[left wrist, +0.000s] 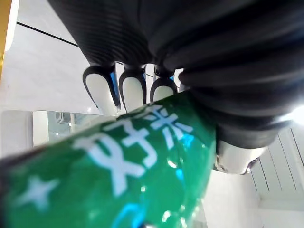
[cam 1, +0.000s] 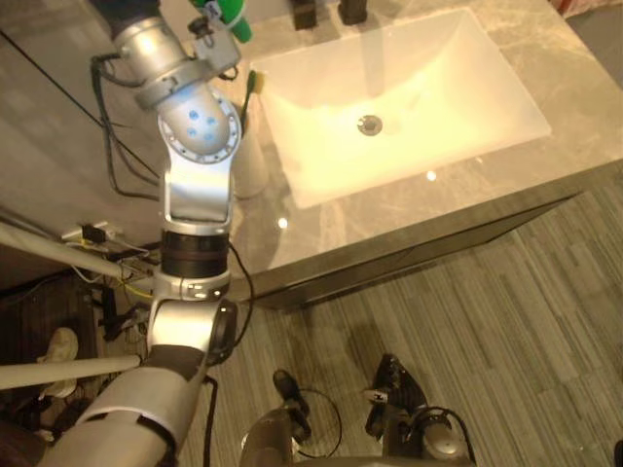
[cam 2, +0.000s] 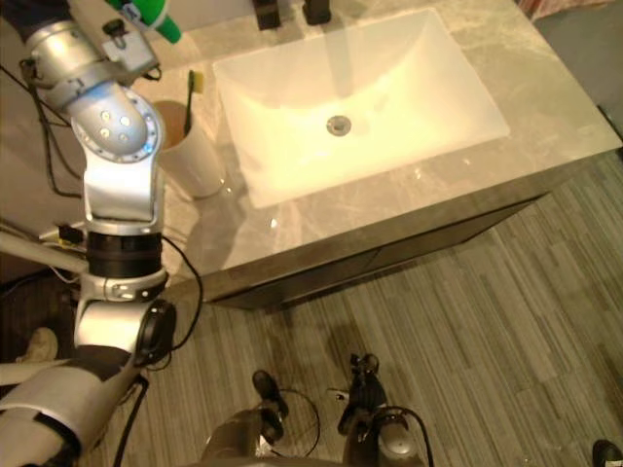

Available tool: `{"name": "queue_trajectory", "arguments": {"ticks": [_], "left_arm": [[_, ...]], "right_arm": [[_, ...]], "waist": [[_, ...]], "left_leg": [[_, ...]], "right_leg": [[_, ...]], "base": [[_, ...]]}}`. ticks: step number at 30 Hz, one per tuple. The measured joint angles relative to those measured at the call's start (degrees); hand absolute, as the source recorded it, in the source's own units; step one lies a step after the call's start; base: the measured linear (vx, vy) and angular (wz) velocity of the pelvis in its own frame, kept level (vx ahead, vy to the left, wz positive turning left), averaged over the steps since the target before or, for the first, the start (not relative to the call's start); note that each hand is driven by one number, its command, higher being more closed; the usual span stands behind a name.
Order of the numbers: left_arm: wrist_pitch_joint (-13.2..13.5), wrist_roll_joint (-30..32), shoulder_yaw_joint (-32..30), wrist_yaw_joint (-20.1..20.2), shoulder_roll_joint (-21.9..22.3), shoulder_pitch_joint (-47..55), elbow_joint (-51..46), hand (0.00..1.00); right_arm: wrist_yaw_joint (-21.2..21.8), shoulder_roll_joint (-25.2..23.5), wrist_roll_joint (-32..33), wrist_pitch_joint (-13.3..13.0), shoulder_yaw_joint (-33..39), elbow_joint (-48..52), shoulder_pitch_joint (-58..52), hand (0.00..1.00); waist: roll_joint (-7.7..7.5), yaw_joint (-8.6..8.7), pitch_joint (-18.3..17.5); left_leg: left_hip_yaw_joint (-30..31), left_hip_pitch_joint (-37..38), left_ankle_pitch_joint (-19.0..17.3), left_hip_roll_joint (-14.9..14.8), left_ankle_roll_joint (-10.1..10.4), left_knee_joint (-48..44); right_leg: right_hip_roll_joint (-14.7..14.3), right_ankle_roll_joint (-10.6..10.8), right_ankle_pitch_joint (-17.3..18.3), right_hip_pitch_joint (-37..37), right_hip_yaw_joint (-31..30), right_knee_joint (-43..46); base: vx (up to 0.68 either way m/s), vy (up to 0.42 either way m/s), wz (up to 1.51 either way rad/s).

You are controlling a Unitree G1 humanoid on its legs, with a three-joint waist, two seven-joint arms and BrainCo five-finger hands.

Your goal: Organize washtable

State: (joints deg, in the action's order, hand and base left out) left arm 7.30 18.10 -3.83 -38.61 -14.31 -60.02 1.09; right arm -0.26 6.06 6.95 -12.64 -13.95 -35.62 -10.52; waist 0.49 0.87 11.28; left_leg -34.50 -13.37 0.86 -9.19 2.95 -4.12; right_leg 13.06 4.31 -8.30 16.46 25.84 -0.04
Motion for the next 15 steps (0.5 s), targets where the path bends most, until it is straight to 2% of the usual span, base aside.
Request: {"name": "queue_trajectory", "arguments": {"ticks": [9,15], "left_arm": [[2.05,0.03,0.00,1.14,-1.62,1.57,-1.08,1.00],[2.10,0.00,-0.02,1.10,-1.79,5.46,-1.40,1.00]], "right_arm": [[0.46,0.02,0.28,-0.58,0.06,0.50,0.01,0.00],[0.42,0.07,0.29,-0.80,0.12,0.52,0.02,0.00]], "waist": [[0.93,-0.05,0.60],[1.31,-0.07,1.24]], "left_leg": [[0.67,-0.41,0.01,0.03,-0.01,-0.22],[1.16,-0.68,0.00,-0.03,-0.02,-0.72]], "right_leg": [[0.05,0.00,0.00,-0.05,0.52,0.01],[0.17,-0.01,0.01,-0.14,0.78,0.23]], "base": [[0.00,0.002,0.01],[-0.01,0.004,0.03]]}}
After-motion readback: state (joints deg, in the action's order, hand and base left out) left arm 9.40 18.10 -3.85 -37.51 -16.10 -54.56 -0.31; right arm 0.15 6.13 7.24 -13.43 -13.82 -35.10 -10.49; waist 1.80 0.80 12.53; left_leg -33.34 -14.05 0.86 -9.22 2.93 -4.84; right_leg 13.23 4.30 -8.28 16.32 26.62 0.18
